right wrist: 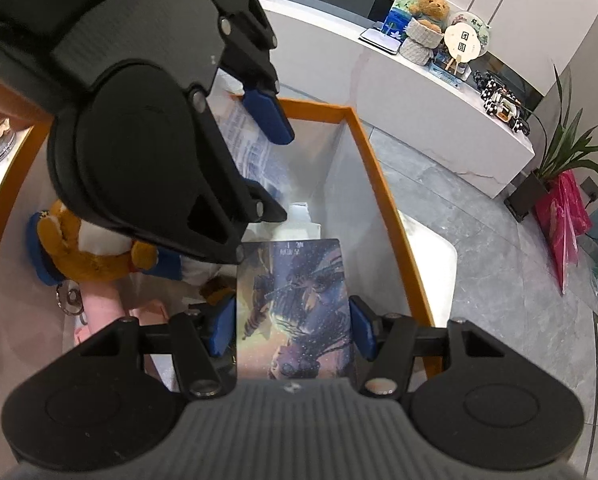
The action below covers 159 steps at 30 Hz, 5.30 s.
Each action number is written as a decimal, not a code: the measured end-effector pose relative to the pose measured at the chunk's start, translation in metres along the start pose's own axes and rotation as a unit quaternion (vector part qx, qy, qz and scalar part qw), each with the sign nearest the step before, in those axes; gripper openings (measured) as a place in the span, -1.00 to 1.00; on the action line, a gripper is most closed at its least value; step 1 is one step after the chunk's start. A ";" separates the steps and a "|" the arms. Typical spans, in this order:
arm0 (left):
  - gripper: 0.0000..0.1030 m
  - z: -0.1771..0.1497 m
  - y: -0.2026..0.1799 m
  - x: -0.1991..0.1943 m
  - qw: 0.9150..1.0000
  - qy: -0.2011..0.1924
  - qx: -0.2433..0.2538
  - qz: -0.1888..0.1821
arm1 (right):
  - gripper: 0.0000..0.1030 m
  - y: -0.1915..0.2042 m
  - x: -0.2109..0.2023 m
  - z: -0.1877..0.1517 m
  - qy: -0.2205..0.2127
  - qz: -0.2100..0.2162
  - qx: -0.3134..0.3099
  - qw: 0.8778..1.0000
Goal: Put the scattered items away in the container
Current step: 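Lower both tools into the orange box and open them to release the items, then withdraw both tools from the orange box and move back toward the table, then grasp the crocheted bunny plush with the right tool while the left tool grasps the cardboard box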
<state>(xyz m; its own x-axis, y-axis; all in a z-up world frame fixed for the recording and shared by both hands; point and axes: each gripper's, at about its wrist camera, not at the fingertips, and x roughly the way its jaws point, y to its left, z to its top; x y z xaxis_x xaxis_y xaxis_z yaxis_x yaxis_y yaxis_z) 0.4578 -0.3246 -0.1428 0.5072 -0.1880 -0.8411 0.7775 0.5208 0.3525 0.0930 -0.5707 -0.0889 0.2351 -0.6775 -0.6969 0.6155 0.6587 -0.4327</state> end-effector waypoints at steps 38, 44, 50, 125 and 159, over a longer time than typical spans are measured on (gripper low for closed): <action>0.40 0.010 0.024 -0.135 0.997 -0.052 0.013 0.060 | 0.35 0.003 -0.116 0.036 -0.063 -0.068 -0.025 0.995; 0.40 0.008 0.033 -0.201 0.992 -0.077 0.018 0.094 | 0.35 0.011 -0.172 0.056 -0.092 -0.094 -0.040 0.991; 0.46 -0.008 0.040 -0.278 0.985 -0.111 0.010 0.130 | 0.38 0.031 -0.238 0.075 -0.137 -0.114 -0.053 0.983; 0.74 -0.461 0.132 -0.196 0.907 -0.037 -0.379 0.181 | 0.72 0.355 0.014 0.177 -0.123 0.137 -0.033 0.982; 0.05 -0.488 0.141 -0.173 0.880 -0.010 -0.461 0.112 | 0.44 0.371 0.050 0.176 -0.078 0.124 -0.032 0.989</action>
<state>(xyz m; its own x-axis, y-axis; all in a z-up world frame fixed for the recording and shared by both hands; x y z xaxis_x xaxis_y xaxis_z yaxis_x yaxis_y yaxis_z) 0.2985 0.1877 -0.1471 0.6226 -0.0037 -0.7825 0.0301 0.9994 0.0192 0.4656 -0.4174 -0.1834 0.4893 -0.5321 -0.6910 0.4770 0.8266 -0.2987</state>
